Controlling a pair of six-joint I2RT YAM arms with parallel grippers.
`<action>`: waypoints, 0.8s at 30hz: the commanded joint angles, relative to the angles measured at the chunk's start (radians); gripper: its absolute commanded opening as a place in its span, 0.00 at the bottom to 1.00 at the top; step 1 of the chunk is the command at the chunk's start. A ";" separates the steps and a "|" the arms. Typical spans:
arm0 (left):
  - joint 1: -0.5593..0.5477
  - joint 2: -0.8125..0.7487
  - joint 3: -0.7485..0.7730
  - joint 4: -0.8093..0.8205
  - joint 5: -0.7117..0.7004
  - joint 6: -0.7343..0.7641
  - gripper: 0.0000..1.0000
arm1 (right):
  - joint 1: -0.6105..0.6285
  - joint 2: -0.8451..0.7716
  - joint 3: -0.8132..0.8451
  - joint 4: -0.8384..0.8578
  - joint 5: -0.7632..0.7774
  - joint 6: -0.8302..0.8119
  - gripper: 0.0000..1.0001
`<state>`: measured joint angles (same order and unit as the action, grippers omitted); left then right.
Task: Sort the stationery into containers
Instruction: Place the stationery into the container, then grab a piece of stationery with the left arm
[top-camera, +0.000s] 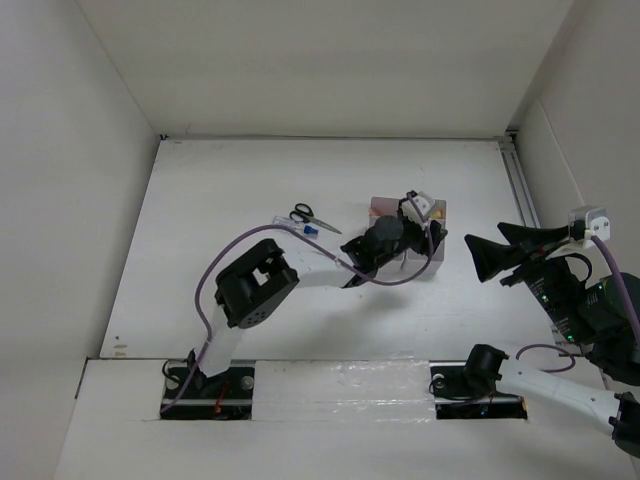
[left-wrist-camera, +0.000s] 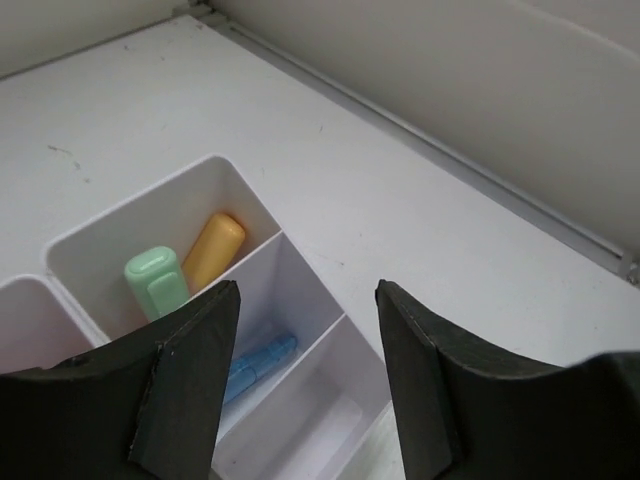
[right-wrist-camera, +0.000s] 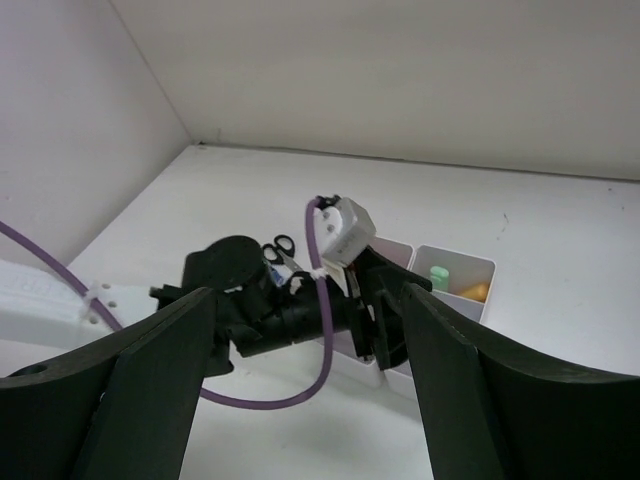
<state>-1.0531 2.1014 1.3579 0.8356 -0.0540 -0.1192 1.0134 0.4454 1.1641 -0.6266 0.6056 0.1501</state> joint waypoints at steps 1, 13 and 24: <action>-0.007 -0.167 -0.031 0.088 -0.039 -0.013 0.55 | -0.009 -0.001 0.008 0.042 -0.017 -0.007 0.79; -0.018 -0.452 0.023 -0.364 -0.546 -0.109 1.00 | -0.009 -0.001 -0.023 0.077 -0.007 -0.035 0.82; 0.221 -0.583 0.029 -0.851 -0.620 -0.315 1.00 | -0.009 0.009 -0.061 0.111 -0.036 -0.044 1.00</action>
<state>-0.8959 1.6188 1.4113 0.1268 -0.6479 -0.3500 1.0134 0.4465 1.1130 -0.5797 0.5907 0.1265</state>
